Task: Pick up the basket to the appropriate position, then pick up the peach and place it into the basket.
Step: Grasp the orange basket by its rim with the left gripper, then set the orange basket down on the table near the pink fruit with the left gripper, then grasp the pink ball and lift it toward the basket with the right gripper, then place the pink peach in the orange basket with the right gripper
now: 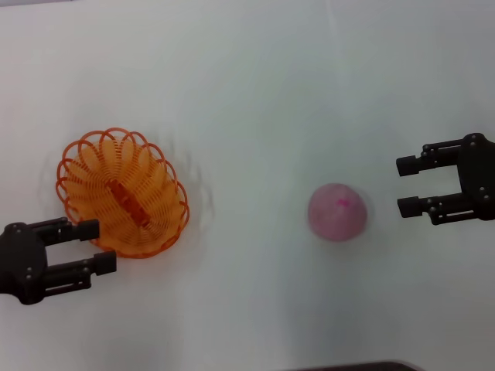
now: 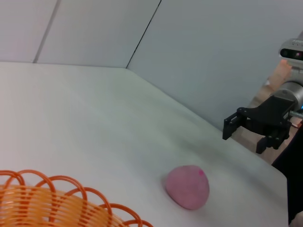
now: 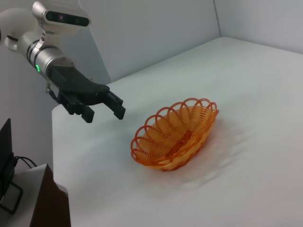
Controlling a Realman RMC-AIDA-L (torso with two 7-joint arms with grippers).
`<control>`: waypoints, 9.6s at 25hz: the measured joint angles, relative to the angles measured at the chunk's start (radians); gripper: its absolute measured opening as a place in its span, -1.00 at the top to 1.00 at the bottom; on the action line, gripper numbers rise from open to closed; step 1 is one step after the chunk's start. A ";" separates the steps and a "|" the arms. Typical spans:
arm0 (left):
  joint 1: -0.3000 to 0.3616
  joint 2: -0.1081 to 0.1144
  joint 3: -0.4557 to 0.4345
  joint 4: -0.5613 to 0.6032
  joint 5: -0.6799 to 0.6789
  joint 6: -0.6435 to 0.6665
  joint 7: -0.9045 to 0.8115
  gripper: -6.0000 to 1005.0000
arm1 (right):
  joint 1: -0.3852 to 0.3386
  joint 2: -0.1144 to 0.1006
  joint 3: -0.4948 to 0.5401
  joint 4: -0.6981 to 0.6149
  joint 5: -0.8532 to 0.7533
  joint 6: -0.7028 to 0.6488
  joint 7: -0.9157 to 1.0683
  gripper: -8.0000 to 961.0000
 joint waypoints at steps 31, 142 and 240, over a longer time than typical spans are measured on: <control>-0.526 0.144 0.284 0.184 0.395 -0.228 -0.760 -0.41 | 0.037 0.018 -0.003 -0.008 0.001 -0.013 0.064 -0.49; 0.042 -0.023 -0.068 0.140 -0.072 -0.002 -0.034 -0.81 | 0.337 -0.058 -0.107 -0.235 0.000 -0.055 0.606 -0.51; -0.072 -0.009 -0.007 -0.006 0.003 -0.019 -0.114 -0.81 | 0.589 0.141 -0.924 -0.045 0.049 0.745 0.727 0.27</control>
